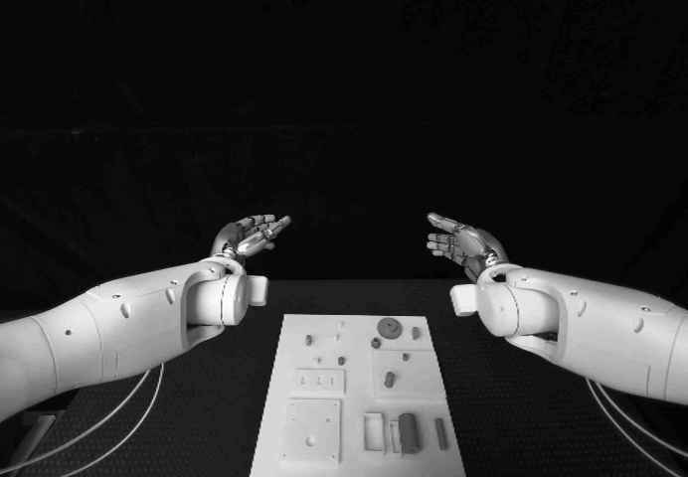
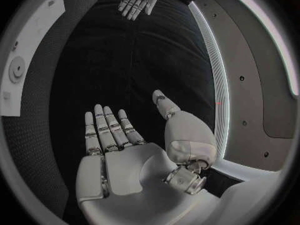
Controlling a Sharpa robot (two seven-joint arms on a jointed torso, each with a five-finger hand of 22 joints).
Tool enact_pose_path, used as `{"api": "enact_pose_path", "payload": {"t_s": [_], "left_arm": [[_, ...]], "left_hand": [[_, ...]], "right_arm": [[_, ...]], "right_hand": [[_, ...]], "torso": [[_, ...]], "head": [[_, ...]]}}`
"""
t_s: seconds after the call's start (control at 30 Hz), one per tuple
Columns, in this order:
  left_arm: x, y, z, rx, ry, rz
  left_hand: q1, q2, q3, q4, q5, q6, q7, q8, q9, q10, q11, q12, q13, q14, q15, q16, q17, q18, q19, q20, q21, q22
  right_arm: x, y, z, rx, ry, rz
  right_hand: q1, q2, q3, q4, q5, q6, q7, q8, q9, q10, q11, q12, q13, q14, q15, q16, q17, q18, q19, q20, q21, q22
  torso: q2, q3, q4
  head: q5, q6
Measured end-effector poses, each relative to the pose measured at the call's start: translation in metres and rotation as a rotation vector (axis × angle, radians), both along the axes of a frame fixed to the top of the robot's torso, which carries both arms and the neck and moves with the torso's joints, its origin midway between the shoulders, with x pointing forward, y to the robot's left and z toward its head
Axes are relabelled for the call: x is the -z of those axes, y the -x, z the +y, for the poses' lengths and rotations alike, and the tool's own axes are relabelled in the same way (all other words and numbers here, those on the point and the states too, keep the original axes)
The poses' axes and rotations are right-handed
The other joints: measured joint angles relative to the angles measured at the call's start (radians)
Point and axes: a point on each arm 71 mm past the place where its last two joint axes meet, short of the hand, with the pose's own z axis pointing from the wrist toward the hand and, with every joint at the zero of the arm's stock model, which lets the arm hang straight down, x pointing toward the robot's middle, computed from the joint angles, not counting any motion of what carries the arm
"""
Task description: Assemble the parts on the task board
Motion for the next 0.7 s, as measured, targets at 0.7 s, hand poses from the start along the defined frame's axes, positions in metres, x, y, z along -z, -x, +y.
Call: {"api": "enact_pose_path", "payload": {"t_s": [0.7], "left_arm": [[-0.005,-0.017,0.008,0.104,0.033,0.105]], "left_hand": [[0.112,0.118,-0.124,-0.075,0.004,0.243,0.078,0.076,0.013,0.309,0.053,0.118,0.043,0.326,0.013,0.163,0.047,0.009,0.22,-0.075,0.123,0.012]], "right_arm": [[-0.002,-0.036,-0.024,-0.213,0.346,0.03]], "right_hand": [[0.27,-0.037,0.105,-0.071,0.004,0.211,0.016,0.118,0.067,0.245,-0.009,0.083,0.031,0.19,-0.004,0.106,0.049,0.042,0.146,-0.013,0.05,0.119]], "torso": [[0.005,-0.0047,0.0046]], "head": [[-0.005,0.024]]}}
